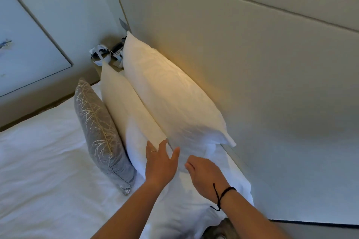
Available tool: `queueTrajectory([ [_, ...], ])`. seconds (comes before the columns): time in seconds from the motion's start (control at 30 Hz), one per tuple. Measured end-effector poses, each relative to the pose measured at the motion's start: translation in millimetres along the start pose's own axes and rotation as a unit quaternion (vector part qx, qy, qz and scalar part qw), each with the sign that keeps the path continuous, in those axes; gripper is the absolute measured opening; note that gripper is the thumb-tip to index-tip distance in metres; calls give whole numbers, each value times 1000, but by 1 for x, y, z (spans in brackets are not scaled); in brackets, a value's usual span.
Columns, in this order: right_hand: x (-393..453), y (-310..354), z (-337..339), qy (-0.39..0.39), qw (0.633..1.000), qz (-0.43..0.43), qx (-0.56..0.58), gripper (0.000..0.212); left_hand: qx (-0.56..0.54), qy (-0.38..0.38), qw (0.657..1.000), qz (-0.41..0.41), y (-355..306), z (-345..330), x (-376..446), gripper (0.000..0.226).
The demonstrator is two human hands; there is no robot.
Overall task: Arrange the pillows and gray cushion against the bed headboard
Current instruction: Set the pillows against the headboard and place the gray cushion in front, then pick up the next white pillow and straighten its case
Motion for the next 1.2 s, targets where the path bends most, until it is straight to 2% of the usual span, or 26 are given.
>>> queueTrajectory([
  [0.1, -29, -55, 14, -22, 995, -67, 72, 28, 4, -9, 1000, -23, -27, -15, -17, 64],
  [0.23, -83, -150, 26, -48, 971, -197, 129, 23, 52, 26, 988, -141, -78, -46, -35, 59],
  [0.3, -115, -187, 29, -65, 952, -252, 158, 23, 51, 81, 976, -196, -108, -75, -48, 56],
  [0.37, -148, -214, 30, -93, 929, -304, 191, 26, 55, 171, 955, -236, -136, -111, -67, 46],
  [0.47, -204, -248, 31, -160, 879, -381, 238, 19, 99, 299, 892, -325, -181, -161, -108, 24],
  [0.6, -301, -278, 11, -247, 798, -467, 290, 22, 112, 378, 825, -405, -219, -215, -158, 22],
  [0.67, -363, -286, -14, -286, 745, -514, 314, 22, 100, 413, 787, -447, -228, -243, -186, 18],
  [0.77, -463, -279, -73, -322, 647, -594, 353, 24, 78, 466, 734, -488, -219, -282, -234, 30],
  [0.9, -574, -232, -165, -373, 483, -687, 395, 27, 92, 543, 662, -509, -175, -311, -300, 24],
  [0.97, -606, -202, -204, -395, 421, -706, 411, 25, 100, 570, 627, -521, -155, -312, -329, 25],
  [1.07, -631, -161, -244, -432, 359, -704, 435, 20, 122, 603, 583, -531, -139, -308, -377, 27],
  [1.2, -662, -126, -287, -480, 313, -680, 457, 13, 128, 604, 537, -574, -138, -299, -456, 31],
])
Point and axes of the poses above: each hand's wrist, its own x-axis towards the middle knuckle, its own z-axis out of the back of the hand, y = z × x, the point moved 9 cm from there along x, towards the middle knuckle, and after that the axes turned 12 degrees about -z, right-handed, at the moved point
